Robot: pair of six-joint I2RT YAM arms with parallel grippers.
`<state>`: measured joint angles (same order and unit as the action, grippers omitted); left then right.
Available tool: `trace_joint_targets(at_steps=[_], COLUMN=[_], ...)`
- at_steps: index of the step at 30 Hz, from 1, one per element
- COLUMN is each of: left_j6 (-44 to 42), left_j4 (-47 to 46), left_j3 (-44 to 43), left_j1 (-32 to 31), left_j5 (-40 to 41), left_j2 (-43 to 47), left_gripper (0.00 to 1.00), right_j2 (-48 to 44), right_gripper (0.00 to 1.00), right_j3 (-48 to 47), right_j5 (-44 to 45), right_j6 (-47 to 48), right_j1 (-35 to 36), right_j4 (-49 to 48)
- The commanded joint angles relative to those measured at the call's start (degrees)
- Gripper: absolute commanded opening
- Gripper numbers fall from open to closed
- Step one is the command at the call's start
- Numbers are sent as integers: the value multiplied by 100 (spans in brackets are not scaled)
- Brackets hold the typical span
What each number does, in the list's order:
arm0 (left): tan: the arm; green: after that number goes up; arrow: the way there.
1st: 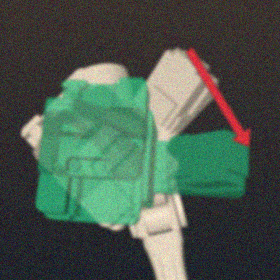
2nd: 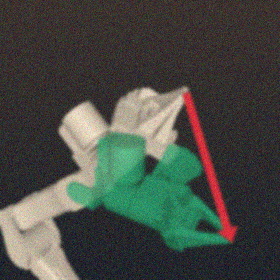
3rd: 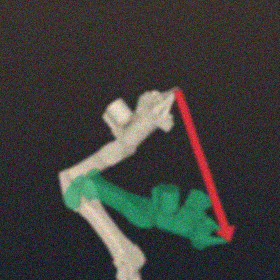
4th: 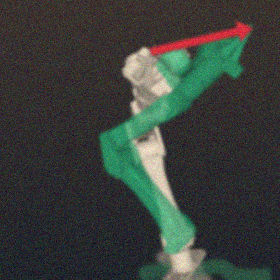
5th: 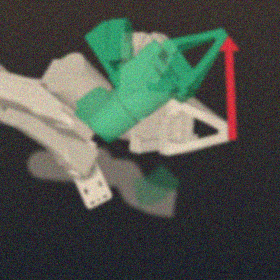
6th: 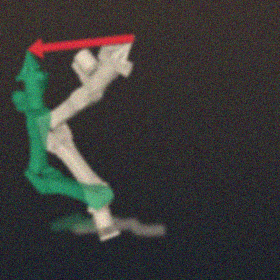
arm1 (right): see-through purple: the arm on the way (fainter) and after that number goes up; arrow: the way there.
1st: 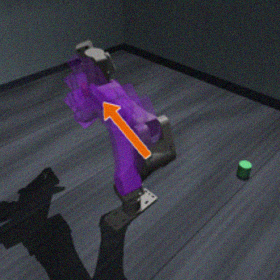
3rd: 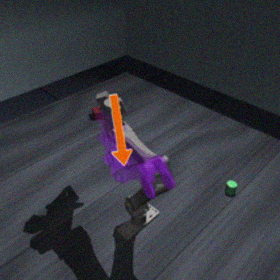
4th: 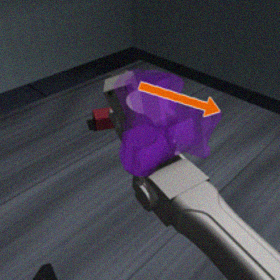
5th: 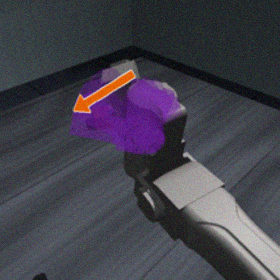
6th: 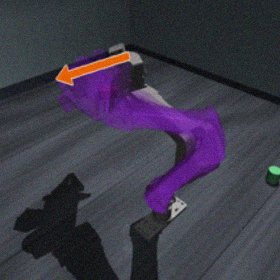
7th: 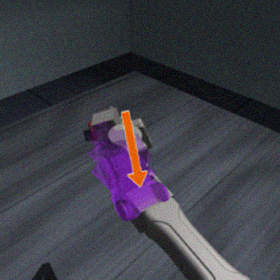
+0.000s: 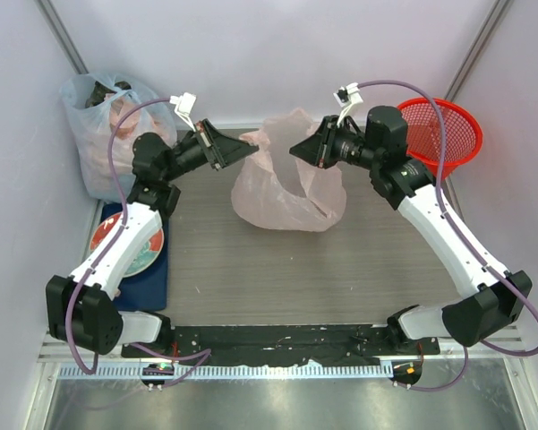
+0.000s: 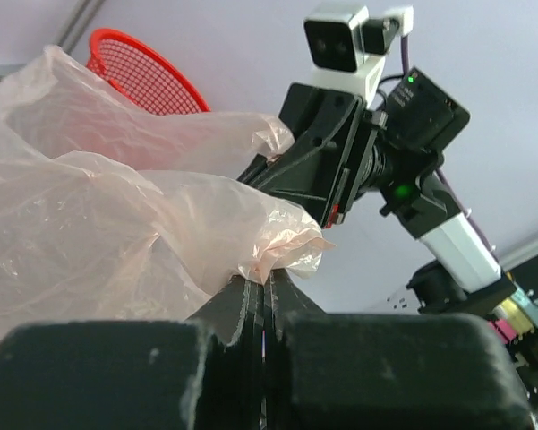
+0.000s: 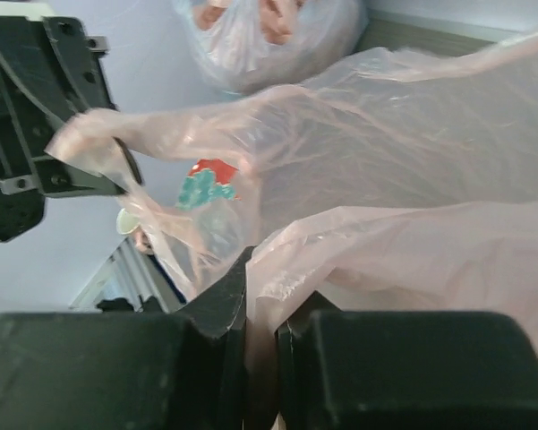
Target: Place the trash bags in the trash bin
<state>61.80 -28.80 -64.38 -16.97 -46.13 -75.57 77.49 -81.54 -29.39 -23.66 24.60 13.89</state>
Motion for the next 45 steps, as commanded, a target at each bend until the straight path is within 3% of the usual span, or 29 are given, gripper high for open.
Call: trace_joint_targets(at_steps=[1,3,6,8,9,12,22,30,34,35,37,40,42,45], left_j6=[-625,-774,-889,-942,-959,-942,-661,-406,-441,-502,-687,-354,-257,-300], left_j4=[-21,32,23,-55,-134,-398,-1444,-1646,-1507,-1393,-962,-1320,-1339,-1217], left_j3=[4,-48,-40,30,66,136,181,171,189,189,259,426,453,497], left_j1=[-175,-297,-447,-500,-552,-631,-1185,-1449,-1493,-1493,-1467,-1300,-1204,-1124], left_j5=[-493,-572,-564,-459,-424,-213,-125,244,438,456,674,658,579,474], left_j2=[148,86,-1,-10,-10,-71,-449,-617,-670,-670,-608,-625,-573,-485], left_gripper=[0,0,6,19,33,50,56,63,52,43,36,13,0,0], right_j2=[-130,10,82,108,108,117,64,-33,-41,-50,-68,-94,-164,-226], right_gripper=[15,16,27,30,34,36,42,47,47,47,47,48,56,68], right_j3=[-257,-275,-231,-178,-170,-126,24,191,147,121,33,-64,-90,-221], right_j5=[-751,-884,-1078,-1165,-1175,-1210,-911,-542,-410,-366,-340,-305,-243,-339], right_j6=[-638,-876,-1281,-1483,-1518,-1677,-1686,-1545,-1484,-1405,-1291,-931,-712,-422], right_j1=[62,80,106,133,150,212,414,581,599,599,590,581,450,151], right_j4=[-615,-799,-1106,-1291,-1310,-1354,-1670,-1679,-1635,-1574,-1495,-1144,-749,-117])
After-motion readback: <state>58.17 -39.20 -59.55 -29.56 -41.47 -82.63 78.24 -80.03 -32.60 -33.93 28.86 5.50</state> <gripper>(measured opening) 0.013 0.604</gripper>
